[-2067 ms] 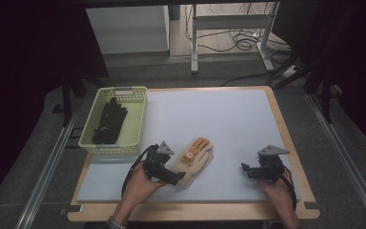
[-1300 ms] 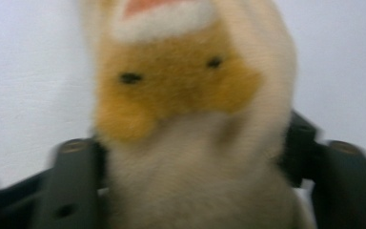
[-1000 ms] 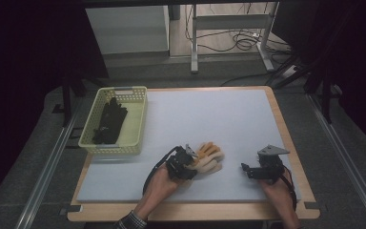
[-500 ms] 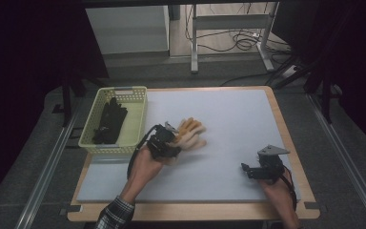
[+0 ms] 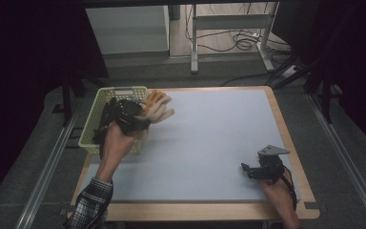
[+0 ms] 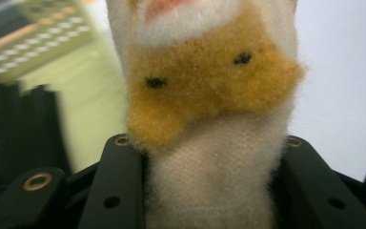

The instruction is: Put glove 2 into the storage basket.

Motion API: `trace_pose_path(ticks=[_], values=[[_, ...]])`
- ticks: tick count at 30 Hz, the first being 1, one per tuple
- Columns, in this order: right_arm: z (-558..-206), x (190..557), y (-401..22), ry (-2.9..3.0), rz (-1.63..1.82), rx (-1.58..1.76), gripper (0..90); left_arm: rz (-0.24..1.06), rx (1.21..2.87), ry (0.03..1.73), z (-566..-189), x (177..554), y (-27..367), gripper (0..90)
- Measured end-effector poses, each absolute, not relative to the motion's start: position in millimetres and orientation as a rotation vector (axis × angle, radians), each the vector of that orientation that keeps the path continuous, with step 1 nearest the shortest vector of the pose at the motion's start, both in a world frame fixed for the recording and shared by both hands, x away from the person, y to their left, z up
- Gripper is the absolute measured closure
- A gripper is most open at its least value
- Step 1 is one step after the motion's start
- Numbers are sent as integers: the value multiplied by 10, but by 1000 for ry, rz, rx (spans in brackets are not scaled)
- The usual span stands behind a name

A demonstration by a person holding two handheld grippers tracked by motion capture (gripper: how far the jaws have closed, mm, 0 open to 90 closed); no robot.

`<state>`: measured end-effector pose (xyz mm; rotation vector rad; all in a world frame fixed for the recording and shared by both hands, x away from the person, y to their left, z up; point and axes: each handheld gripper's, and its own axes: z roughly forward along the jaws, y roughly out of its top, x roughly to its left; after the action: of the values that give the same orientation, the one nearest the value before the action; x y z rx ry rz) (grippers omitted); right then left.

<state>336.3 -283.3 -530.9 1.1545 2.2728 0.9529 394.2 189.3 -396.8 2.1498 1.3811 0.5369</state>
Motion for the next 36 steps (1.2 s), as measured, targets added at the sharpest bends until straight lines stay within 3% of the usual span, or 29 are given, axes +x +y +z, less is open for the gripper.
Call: trace_pose_path(ticks=[7, 14, 26, 31, 34, 36], values=[[-5309, 3363, -2833, 2273, 953, 1155, 158, 583, 2083, 1540, -3926, 4142, 2302, 604], [-5309, 3363, -2833, 2273, 953, 1156, 158, 574, 2053, 1679, -4144, 4377, 2572, 598], [-5310, 3364, -2833, 2273, 954, 1155, 158, 475, 2132, 1803, -4736, 4725, 2596, 583], [-5310, 3364, -2833, 2273, 954, 1155, 158, 395, 2175, 1755, -4879, 4795, 2486, 567], [-5310, 3364, -2833, 2273, 954, 1155, 158, 341, 2210, 1739, -4981, 4832, 2394, 497], [-5310, 3363, -2833, 2273, 954, 1154, 158, 330, 2221, 1732, -4998, 4843, 2389, 345]])
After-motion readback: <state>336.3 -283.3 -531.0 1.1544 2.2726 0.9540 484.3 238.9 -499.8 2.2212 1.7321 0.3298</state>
